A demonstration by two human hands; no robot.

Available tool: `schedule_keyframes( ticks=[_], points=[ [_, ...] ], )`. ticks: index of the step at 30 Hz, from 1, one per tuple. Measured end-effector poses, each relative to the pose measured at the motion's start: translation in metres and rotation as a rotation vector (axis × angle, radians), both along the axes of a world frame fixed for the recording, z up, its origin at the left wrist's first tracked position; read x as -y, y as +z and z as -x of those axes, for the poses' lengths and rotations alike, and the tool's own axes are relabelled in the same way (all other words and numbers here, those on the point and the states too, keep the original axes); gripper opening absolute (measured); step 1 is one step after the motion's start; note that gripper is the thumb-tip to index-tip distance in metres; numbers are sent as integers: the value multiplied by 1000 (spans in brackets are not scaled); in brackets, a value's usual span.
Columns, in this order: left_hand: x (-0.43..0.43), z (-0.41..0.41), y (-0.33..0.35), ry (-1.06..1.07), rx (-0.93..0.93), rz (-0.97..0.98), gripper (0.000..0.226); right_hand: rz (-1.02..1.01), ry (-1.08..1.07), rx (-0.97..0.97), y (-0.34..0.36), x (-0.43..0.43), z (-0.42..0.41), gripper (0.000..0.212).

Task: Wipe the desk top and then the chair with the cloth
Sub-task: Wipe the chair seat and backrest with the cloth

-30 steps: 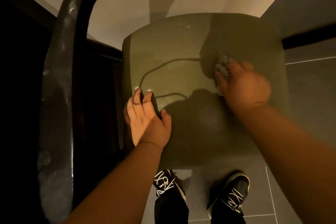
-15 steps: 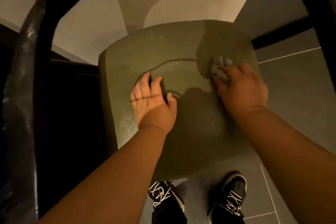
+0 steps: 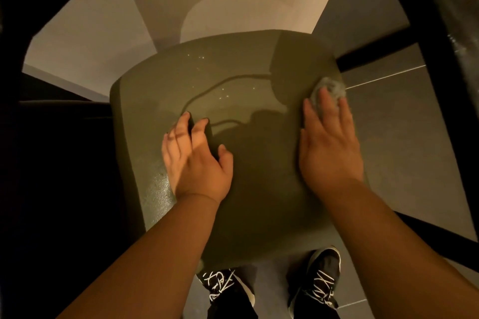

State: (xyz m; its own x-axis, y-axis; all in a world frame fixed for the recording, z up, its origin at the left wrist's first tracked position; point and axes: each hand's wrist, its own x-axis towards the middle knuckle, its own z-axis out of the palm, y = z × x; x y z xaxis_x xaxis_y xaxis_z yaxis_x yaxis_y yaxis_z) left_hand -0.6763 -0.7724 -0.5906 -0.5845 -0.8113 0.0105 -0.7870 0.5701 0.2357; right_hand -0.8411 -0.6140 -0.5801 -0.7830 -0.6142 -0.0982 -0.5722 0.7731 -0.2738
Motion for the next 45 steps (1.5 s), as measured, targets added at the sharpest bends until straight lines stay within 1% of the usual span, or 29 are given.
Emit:
schedule_keyframes(
  ticks=[2,4,5,6,8,9,11,13,15,17,18,20,21,22,24,26,28,29,31,32,34,35,36,38,40,42,44,45],
  points=[
    [-1,1,1,10,15,-9,60,50,-146,54,5,-3,9,58],
    [-1,1,2,7,2,-8,62,152,-244,54,8,4,10,61],
    [-1,1,2,6,-2,-1,62,213,-223,40,8,10,8,61],
    [-1,0,1,8,0,3,62,260,-143,22,6,16,3,61],
    [-1,0,1,10,2,3,63,287,93,-10,-2,24,-9,59],
    [-1,1,1,10,-2,6,63,284,173,-18,-5,24,-12,57],
    [-1,1,2,12,-12,11,62,264,215,-40,-11,18,-7,57],
    [-2,1,2,9,-19,15,62,211,137,-73,-11,3,4,63],
    [-2,0,2,7,-16,16,62,160,-26,-73,-4,-7,13,66],
    [-2,1,1,13,-17,15,61,181,-175,-34,3,-6,14,61],
    [-2,1,1,17,-19,15,61,232,-202,-24,6,-2,12,57],
    [-2,0,0,17,-23,15,61,332,-150,-28,8,10,2,50],
    [-2,0,0,14,-27,16,62,348,-113,-15,8,16,-4,48],
    [-2,0,0,14,-33,20,62,351,-90,6,8,21,-10,50],
    [-2,0,0,17,-38,31,62,368,-87,13,7,31,-14,59],
    [-2,0,0,12,-37,37,62,366,-95,-38,3,32,-6,58],
    [-2,0,0,9,-25,34,62,303,-79,-115,-3,27,11,50],
    [-2,0,0,10,-21,30,62,243,-96,-156,-4,22,19,47],
    [-2,0,0,10,-20,27,61,127,-208,-216,-3,11,34,47],
    [-2,0,0,12,-19,28,62,95,-286,-222,-1,7,39,49],
    [-2,0,0,15,-19,24,62,94,-402,-192,5,7,44,53],
    [-2,0,0,16,-20,19,62,126,-395,-185,7,12,43,53],
    [-1,0,0,18,-18,15,62,169,-338,-190,10,21,39,52],
    [-1,0,0,17,-12,16,62,257,-146,-187,10,43,20,52],
    [-1,0,0,13,-16,19,63,264,50,-133,6,60,-1,53],
    [-1,0,-1,11,-14,15,62,238,178,-133,-2,62,-2,50],
    [0,0,-1,12,-6,5,61,198,205,-203,-8,49,14,49],
    [0,0,-1,12,-4,0,61,166,166,-243,-10,41,23,47]
  ],
)
